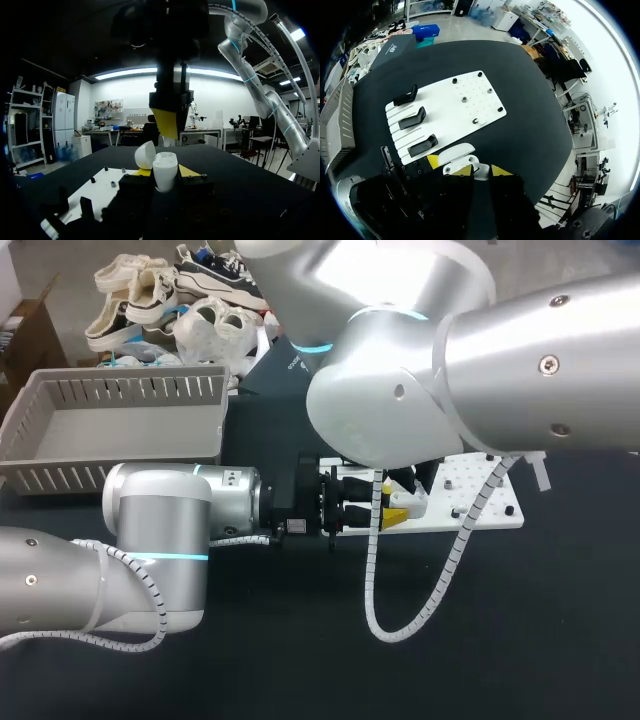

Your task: Pick up each earbud case from the left stands, insert the matching earbuds, close the lid, and place the case in the box.

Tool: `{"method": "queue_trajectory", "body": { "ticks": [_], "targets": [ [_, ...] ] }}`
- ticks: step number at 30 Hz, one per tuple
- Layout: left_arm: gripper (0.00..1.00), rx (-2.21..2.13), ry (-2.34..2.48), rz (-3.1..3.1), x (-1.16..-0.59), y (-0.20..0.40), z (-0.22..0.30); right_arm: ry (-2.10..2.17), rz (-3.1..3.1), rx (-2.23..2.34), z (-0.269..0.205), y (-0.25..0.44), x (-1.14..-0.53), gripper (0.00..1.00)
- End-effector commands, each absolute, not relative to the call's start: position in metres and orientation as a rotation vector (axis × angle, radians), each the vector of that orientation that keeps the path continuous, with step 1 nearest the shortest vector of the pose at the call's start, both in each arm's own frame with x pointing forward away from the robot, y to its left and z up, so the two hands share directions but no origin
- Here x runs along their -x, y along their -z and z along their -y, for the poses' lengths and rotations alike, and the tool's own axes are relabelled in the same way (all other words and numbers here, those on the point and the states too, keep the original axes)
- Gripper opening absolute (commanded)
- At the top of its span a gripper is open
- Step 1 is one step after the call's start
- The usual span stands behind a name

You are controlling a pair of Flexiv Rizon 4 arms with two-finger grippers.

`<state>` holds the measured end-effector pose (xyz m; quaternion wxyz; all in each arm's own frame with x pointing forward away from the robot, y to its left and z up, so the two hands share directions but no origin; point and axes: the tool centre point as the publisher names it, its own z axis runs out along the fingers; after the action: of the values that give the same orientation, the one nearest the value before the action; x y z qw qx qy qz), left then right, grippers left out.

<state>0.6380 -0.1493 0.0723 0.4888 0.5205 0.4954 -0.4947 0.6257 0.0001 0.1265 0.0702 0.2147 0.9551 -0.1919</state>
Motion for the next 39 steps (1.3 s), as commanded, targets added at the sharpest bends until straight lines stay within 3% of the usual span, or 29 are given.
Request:
{"method": "queue_trajectory", "body": {
  "ticks": [1,39],
  "targets": [
    [0.00,-1.261,1.196,-1.205,-0.636,-0.072,0.149,0.573,-2.849,-0.650,0.001,-0.122,-0.622,0.00],
    [0.00,-1.261,1.196,-1.205,-0.636,-0.072,0.149,0.599,-2.845,-0.647,-0.001,-0.112,-0.631,0.00]
  ]
}}
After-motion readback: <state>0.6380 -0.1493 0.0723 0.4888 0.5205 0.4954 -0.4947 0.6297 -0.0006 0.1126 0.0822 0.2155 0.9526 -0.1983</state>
